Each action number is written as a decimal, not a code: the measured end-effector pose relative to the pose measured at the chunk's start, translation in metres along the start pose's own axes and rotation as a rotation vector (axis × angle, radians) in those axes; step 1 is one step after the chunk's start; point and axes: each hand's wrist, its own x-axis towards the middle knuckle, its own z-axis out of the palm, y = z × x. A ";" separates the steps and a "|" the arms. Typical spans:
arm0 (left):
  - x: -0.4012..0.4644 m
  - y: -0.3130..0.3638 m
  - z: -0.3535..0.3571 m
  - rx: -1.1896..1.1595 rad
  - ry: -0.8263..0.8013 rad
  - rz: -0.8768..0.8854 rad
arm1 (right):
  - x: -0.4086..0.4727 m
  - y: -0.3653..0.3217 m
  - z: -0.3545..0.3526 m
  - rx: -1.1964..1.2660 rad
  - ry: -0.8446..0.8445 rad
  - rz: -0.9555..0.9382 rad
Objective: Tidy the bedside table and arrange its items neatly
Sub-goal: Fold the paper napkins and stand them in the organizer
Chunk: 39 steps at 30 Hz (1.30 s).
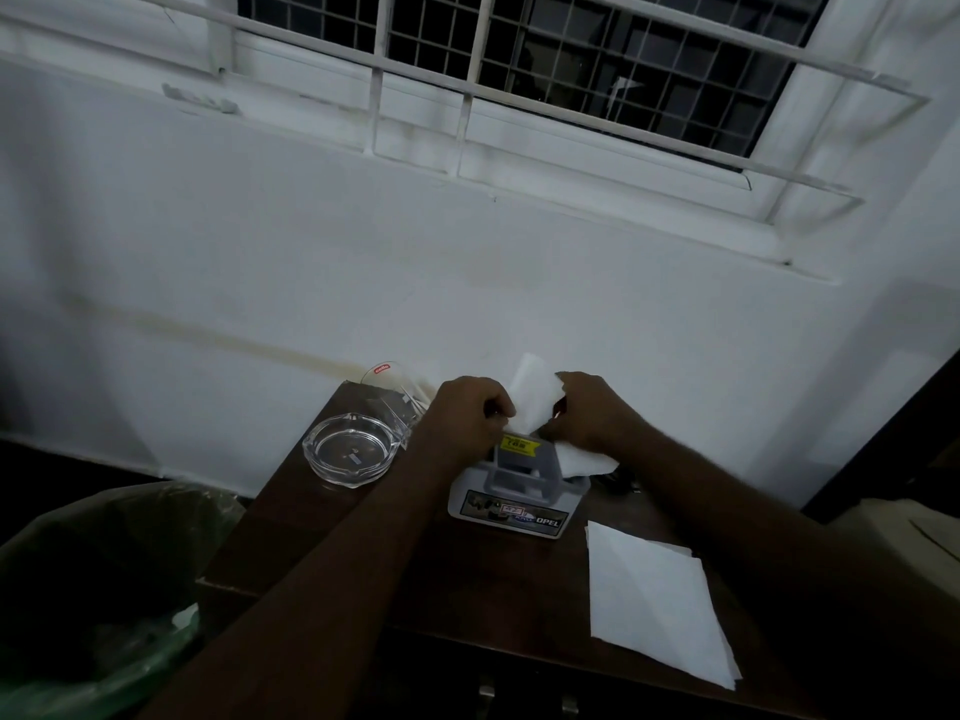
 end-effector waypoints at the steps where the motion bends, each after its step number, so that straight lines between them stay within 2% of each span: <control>1: 0.000 0.000 0.000 -0.008 0.011 0.005 | 0.003 -0.001 0.003 -0.020 0.008 -0.010; 4: 0.000 -0.002 0.003 -0.023 0.046 0.015 | 0.010 -0.003 0.002 -0.043 0.014 0.008; 6: 0.000 -0.003 0.004 -0.020 0.061 0.023 | 0.010 -0.006 -0.009 0.156 -0.026 0.062; 8: 0.001 -0.004 0.005 -0.019 0.070 0.046 | 0.002 -0.011 -0.023 0.417 -0.135 0.067; 11: 0.002 -0.005 0.006 -0.010 0.055 0.069 | -0.005 -0.015 -0.031 0.509 -0.225 0.065; 16: 0.002 -0.005 0.007 -0.051 0.044 0.038 | -0.001 -0.018 -0.026 0.230 0.028 -0.091; 19: -0.001 -0.004 0.005 -0.091 0.056 0.033 | 0.001 -0.019 -0.029 0.183 -0.024 -0.129; 22: -0.001 -0.004 0.005 -0.102 0.044 0.041 | 0.005 -0.014 -0.030 0.149 0.000 -0.138; 25: 0.000 -0.005 0.007 -0.107 0.021 0.053 | 0.007 -0.007 -0.023 0.014 0.011 -0.180; 31: 0.001 0.000 0.000 -0.176 0.027 0.073 | 0.006 -0.012 -0.013 0.046 0.071 -0.167; 36: -0.004 -0.002 -0.004 -0.117 -0.060 -0.039 | 0.010 -0.014 -0.022 0.001 -0.028 -0.110; 39: -0.013 -0.004 -0.001 -0.056 -0.107 -0.057 | 0.010 -0.015 -0.020 -0.119 -0.099 -0.102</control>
